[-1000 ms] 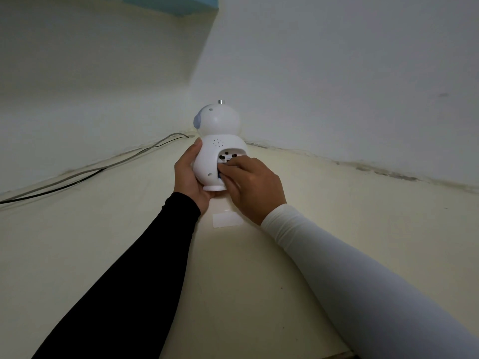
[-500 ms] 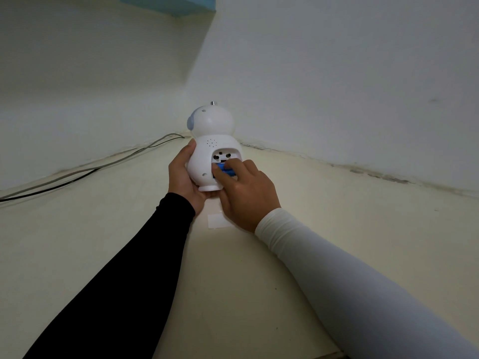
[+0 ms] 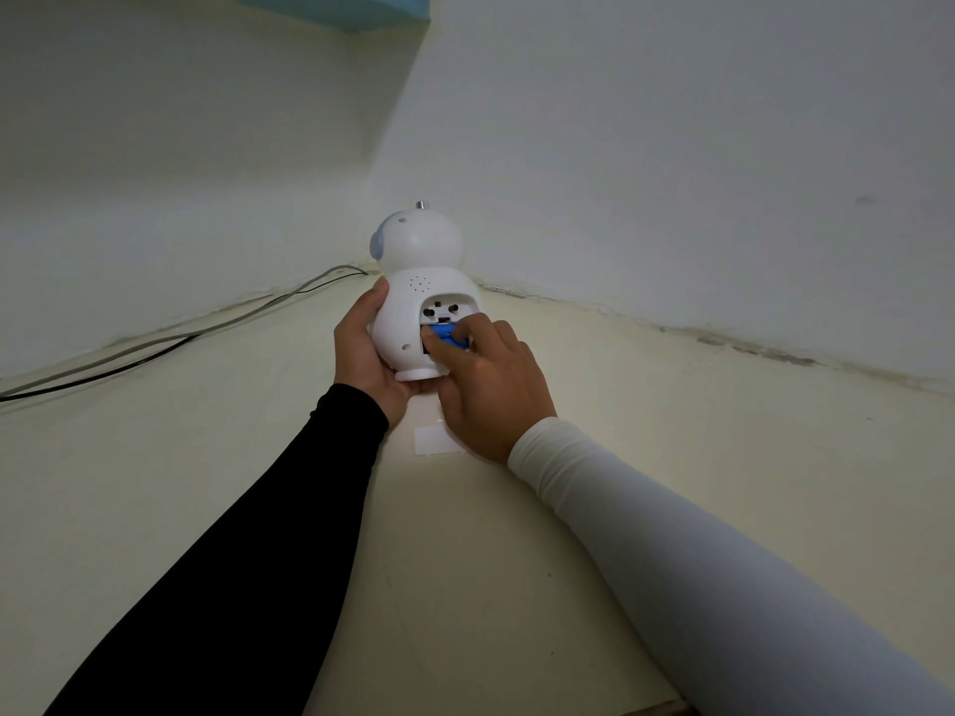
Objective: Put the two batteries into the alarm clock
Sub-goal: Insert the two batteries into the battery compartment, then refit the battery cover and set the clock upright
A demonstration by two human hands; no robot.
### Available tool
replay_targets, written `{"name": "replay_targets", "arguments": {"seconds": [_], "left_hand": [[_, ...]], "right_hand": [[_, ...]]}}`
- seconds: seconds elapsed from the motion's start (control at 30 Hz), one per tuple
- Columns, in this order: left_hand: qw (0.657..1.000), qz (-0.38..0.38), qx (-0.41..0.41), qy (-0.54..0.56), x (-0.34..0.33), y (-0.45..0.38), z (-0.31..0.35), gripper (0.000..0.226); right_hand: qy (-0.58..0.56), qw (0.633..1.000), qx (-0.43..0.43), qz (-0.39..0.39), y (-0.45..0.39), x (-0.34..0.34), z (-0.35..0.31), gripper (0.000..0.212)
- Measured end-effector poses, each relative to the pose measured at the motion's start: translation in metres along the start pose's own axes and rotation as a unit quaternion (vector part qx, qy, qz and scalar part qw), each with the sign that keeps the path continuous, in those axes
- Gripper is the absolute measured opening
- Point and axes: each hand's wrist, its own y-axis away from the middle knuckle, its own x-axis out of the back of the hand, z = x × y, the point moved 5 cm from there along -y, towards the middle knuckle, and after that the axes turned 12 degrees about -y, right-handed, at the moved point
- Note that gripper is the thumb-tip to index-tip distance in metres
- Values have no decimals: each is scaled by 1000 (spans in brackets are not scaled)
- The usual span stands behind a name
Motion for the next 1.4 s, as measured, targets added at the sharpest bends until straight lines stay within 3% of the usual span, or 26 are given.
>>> {"name": "replay_targets", "arguments": {"seconds": [0.1,0.23,0.37,0.53,0.67,0.83,0.93,1.07,1.4], "left_hand": [[1000,5,2,-7,2,0,0,46],[1000,9,7,-11,5,1,0,65],[1000,12,7,0,4,2,2,67],[1000,24,9,-6,7,1,2,68],[1000,23,9,0,7,0,2,67],[1000,16,11,3,7,-2,0,66],[1000,15,14,3,8,-3,0,60],[1000,11,18,-1,7,-3,0,64],[1000,12,15,-17,4,0,1,47]], "right_hand": [[-27,1000,-4,4,1,0,1,50],[-81,997,-1,15,2,2,5,50],[-192,980,-47,38,1,14,16,31],[-227,967,-116,-20,5,19,26,18],[-232,964,-125,-23,4,22,26,13],[-219,953,-150,-145,10,10,23,5],[-230,942,-166,-180,11,6,21,10],[-245,932,-182,-196,13,4,21,12],[-223,938,-168,-206,13,4,18,6]]}}
